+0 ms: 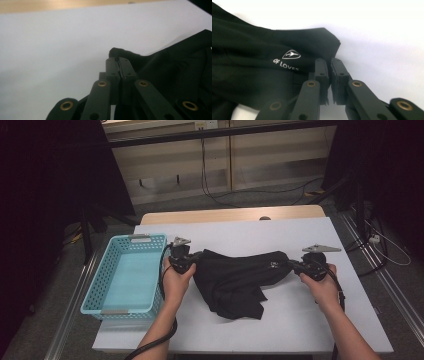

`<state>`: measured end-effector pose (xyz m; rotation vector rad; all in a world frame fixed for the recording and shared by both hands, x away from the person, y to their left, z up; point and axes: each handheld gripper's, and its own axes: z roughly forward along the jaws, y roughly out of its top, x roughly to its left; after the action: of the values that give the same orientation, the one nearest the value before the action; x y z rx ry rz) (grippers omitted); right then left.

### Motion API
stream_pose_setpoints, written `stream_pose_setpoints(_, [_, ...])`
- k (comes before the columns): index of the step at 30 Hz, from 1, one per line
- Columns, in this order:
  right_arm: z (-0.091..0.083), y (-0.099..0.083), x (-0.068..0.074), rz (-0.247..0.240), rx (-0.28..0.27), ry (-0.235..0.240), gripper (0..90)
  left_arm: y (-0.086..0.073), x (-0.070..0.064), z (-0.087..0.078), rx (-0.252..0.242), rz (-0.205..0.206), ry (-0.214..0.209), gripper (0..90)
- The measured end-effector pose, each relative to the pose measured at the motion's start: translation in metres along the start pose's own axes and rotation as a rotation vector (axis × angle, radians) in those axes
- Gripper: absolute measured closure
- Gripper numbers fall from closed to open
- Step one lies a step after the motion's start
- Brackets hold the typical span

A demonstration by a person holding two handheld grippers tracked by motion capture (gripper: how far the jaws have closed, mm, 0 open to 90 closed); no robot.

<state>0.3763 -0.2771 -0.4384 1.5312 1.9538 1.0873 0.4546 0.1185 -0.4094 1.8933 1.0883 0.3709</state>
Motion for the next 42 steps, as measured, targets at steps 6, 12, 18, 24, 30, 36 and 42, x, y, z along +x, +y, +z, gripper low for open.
stream_pose_setpoints(6, [0.007,0.018,-0.001,-0.039,-0.034,-0.048,80.1,0.012,0.009,0.006,-0.049,-0.006,0.039,87.6])
stream_pose_setpoints(12, [0.028,0.017,-0.007,0.001,0.005,-0.117,57.5,-0.001,0.017,0.026,0.008,-0.039,0.043,87.2])
stream_pose_setpoints(18, [0.042,0.017,-0.011,0.068,0.024,-0.116,52.8,-0.009,0.024,0.033,0.030,-0.068,0.055,86.6])
stream_pose_setpoints(24, [0.061,0.013,-0.003,0.064,0.066,-0.126,51.4,-0.013,0.027,0.034,0.039,-0.076,0.076,65.6])
stream_pose_setpoints(30, [0.058,0.013,0.003,0.029,0.088,-0.133,65.7,-0.015,0.023,0.033,0.047,-0.109,0.060,42.0])
stream_pose_setpoints(36, [0.053,0.012,0.000,0.045,0.108,-0.072,85.8,-0.023,0.020,0.037,0.114,-0.119,0.085,38.6])
stream_pose_setpoints(42, [0.052,0.012,0.002,0.030,0.108,-0.066,86.5,-0.029,0.020,0.038,0.152,-0.121,0.097,57.3])
